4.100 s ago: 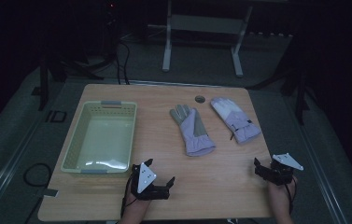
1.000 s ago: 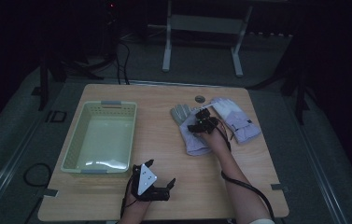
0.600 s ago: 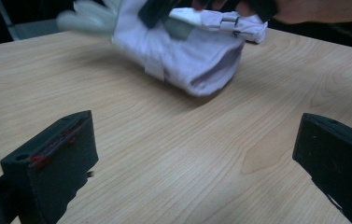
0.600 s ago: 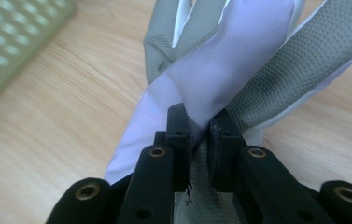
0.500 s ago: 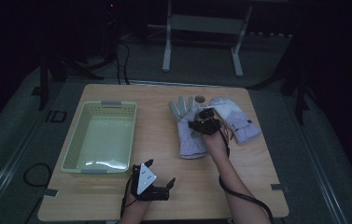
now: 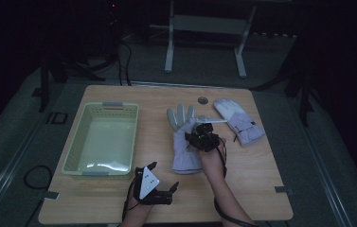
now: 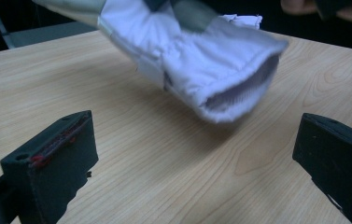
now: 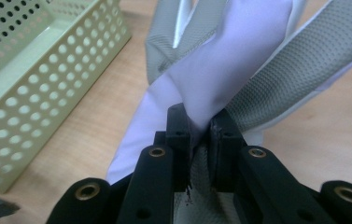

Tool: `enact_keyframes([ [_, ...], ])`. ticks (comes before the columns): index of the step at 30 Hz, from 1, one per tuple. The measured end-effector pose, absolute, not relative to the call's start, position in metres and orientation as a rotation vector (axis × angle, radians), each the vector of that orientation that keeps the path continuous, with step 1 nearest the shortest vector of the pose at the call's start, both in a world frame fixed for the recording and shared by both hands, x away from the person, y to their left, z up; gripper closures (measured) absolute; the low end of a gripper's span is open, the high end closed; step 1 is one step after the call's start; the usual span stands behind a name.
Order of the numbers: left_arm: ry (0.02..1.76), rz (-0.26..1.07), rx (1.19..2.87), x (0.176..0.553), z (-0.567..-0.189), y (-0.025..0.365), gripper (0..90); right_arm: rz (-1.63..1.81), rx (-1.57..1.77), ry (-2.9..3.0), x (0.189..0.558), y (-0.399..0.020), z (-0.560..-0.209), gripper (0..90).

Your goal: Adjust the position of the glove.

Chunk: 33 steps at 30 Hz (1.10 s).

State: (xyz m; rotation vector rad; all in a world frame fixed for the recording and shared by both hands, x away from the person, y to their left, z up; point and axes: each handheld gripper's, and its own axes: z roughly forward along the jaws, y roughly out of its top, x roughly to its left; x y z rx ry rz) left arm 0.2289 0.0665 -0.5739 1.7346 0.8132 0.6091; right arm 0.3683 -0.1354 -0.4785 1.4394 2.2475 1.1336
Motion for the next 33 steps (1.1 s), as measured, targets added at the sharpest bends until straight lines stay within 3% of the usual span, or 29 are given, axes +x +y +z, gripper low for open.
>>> enact_keyframes([
  [17, 0.822, 0.600, 1.736, 0.230, -0.574, 0.067, 0.0, 0.991, 1.556, 2.221, 0.366, -0.113, -0.539, 76.7],
  [33, 0.825, 0.595, 1.735, 0.230, -0.574, 0.067, 0.0, 1.088, 1.486, 2.203, 0.366, -0.131, -0.514, 48.9],
])
